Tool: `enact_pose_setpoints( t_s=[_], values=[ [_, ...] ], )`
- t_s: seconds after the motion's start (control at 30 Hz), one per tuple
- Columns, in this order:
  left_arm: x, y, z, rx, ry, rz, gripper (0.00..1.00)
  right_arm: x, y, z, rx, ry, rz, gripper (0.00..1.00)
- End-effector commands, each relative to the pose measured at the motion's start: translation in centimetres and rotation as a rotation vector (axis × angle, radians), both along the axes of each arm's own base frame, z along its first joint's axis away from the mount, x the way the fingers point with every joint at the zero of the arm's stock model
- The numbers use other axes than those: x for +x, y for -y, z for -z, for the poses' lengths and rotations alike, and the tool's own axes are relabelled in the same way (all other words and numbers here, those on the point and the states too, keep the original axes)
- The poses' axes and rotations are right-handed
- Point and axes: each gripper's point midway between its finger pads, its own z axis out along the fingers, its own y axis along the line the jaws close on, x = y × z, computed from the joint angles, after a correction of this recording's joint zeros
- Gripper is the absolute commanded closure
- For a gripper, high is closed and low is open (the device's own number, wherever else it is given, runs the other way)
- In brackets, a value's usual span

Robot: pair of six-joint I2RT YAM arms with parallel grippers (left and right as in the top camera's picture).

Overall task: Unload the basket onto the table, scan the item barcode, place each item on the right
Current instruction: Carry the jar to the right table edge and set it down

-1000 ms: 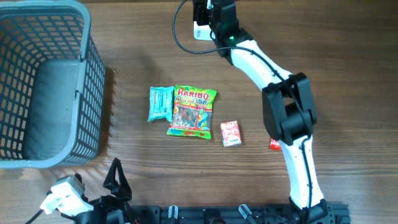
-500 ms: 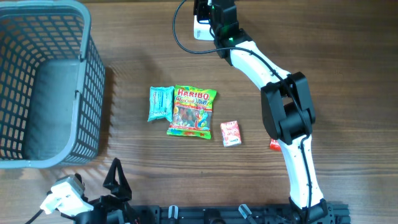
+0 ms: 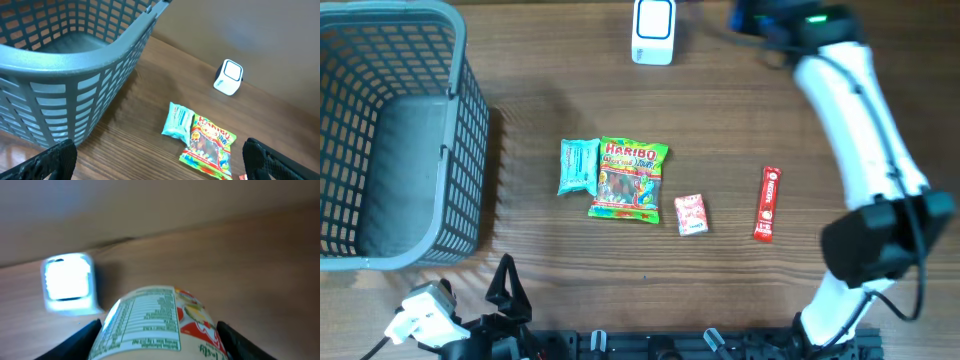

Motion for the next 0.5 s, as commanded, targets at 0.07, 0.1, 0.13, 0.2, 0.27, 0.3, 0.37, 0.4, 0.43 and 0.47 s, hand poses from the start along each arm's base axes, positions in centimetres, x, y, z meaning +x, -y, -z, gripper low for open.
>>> enact_pose_setpoints(
  t_s=[0.07,0.1,0.13,0.2,0.27,0.3,0.37,0.4,0.43,0.47],
  values=[
    [-0.1,0.0,0.0,-0.002,0.008,-0.004,0.00,-1.9,12.6,5.1,0.034,-0.177,0.273,0.40],
    [-0.1,0.0,0.0,-0.002,0.008,-0.004,0.00,-2.3,15.6,5.9,0.039,-0.191,0.333,0.38],
    [-0.1,0.0,0.0,-0.002,0.008,-0.004,0.00,-2.7,18.1,6.6,0.044,-0.203,0.382,0.38],
    [-0.1,0.0,0.0,-0.002,0.008,-0.004,0.00,-3.8,22.5,8.4,0.062,-0.234,0.480,0.38],
    [-0.1,0.0,0.0,-0.002,0.008,-0.004,0.00,-4.8,25.6,10.6,0.082,-0.274,0.554,0.38],
    [-0.1,0.0,0.0,-0.002,0.008,-0.004,0.00,-5.8,27.9,13.1,0.093,-0.323,0.601,0.38],
    [-0.1,0.0,0.0,-0.002,0.008,-0.004,0.00,-7.0,30.2,16.0,0.100,-0.382,0.642,0.38],
    [-0.1,0.0,0.0,-0.002,0.008,-0.004,0.00,-8.1,31.7,18.0,0.112,-0.420,0.676,0.38],
    [-0.1,0.0,0.0,-0.002,0.008,-0.004,0.00,-9.2,33.1,19.6,0.125,-0.454,0.709,0.38],
    [-0.1,0.0,0.0,-0.002,0.008,-0.004,0.00,-10.3,34.3,20.8,0.143,-0.479,0.747,0.38]
  ],
)
